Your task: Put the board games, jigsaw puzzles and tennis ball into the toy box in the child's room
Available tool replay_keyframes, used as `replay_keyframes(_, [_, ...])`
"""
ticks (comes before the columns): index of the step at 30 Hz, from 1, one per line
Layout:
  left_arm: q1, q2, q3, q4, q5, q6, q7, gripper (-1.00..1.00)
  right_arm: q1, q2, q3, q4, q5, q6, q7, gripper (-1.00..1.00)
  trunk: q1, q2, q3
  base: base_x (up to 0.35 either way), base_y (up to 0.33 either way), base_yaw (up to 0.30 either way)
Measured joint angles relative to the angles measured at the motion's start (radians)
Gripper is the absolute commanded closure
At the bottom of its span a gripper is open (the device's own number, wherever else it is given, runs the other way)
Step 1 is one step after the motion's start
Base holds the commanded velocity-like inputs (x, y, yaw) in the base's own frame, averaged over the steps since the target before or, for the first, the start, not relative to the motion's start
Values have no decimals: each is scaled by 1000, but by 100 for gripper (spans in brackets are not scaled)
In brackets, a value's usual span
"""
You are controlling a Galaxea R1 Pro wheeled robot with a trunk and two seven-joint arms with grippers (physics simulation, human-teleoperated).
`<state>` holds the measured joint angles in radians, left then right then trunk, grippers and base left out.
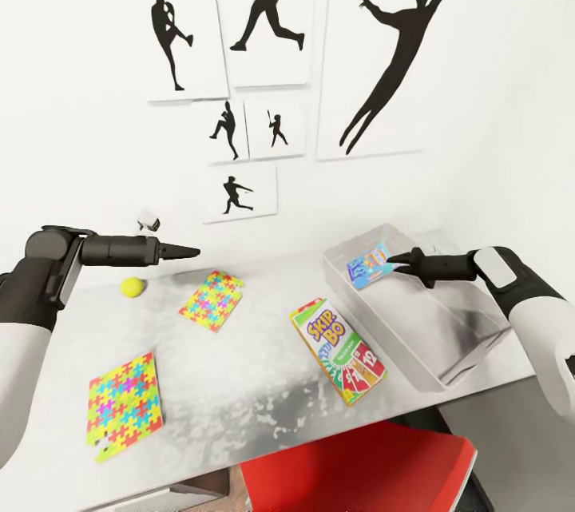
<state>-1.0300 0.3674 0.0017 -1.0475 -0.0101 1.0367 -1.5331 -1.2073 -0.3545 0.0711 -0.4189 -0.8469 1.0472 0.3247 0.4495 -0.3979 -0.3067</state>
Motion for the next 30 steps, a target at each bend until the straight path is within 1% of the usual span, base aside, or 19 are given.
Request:
replay_keyframes(12, [0, 11, 0, 0, 1, 0, 0, -100, -3, -1, -1, 0, -3, 0, -1, 100, 0, 0, -20, 0, 0, 0])
replay_keyframes(20, [0, 11, 0, 0, 1, 0, 0, -100, -3, -12, 0, 0, 1, 0, -1, 100, 0, 0, -33, 0, 0, 0])
replay_keyframes(30, [0, 12, 0, 0, 1, 0, 0, -100, -5, -14, 0, 0, -1, 0, -1, 100, 0, 0, -50, 0, 0, 3])
